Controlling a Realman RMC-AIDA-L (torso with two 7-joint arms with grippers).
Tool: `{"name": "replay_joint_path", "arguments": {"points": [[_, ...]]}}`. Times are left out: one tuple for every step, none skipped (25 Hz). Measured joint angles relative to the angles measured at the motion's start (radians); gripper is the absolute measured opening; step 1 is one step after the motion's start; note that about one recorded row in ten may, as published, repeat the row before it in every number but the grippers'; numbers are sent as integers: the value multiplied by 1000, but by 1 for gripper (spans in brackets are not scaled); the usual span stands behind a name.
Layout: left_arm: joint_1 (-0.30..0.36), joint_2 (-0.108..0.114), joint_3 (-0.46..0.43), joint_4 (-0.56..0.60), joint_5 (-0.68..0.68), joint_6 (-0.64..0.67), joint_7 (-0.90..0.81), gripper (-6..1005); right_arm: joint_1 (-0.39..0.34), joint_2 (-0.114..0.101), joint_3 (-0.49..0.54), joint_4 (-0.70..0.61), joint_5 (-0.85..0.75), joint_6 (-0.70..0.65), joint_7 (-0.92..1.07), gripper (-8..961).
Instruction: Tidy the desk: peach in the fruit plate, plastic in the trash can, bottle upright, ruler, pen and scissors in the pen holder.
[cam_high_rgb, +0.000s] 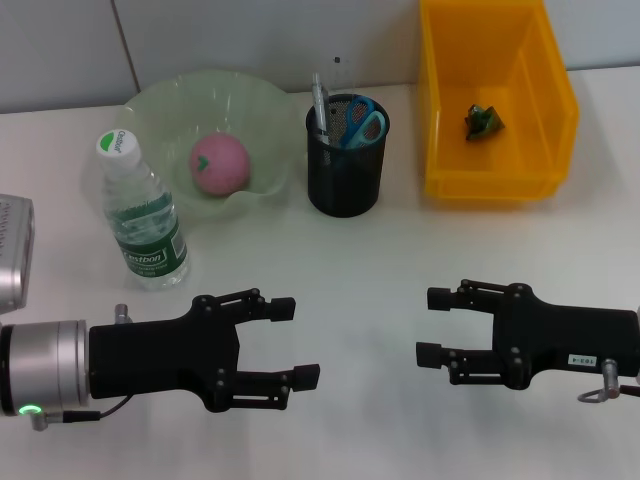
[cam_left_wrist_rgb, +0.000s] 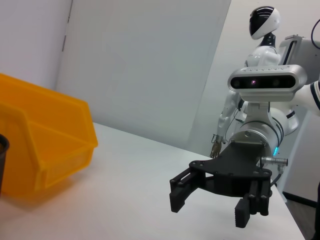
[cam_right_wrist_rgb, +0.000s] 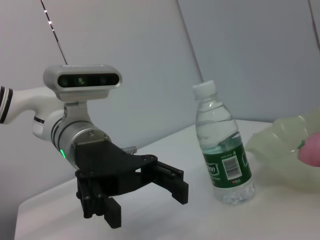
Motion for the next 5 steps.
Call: {"name": "replay_joint_path", "arguments": {"points": [[1,0,0,0,0,0,0,876,2,1,0,0,-5,0,0,791],[1,0,0,0,0,0,0,876,2,1,0,0,-5,0,0,791],[1,0,0,0,0,0,0,876,2,1,0,0,-6,1,0,791],[1,0,0,0,0,0,0,876,3,1,0,0,-7,3,0,791],[1,0,0,0,0,0,0,876,3,2,0,0,-7,6,0,791]]}}
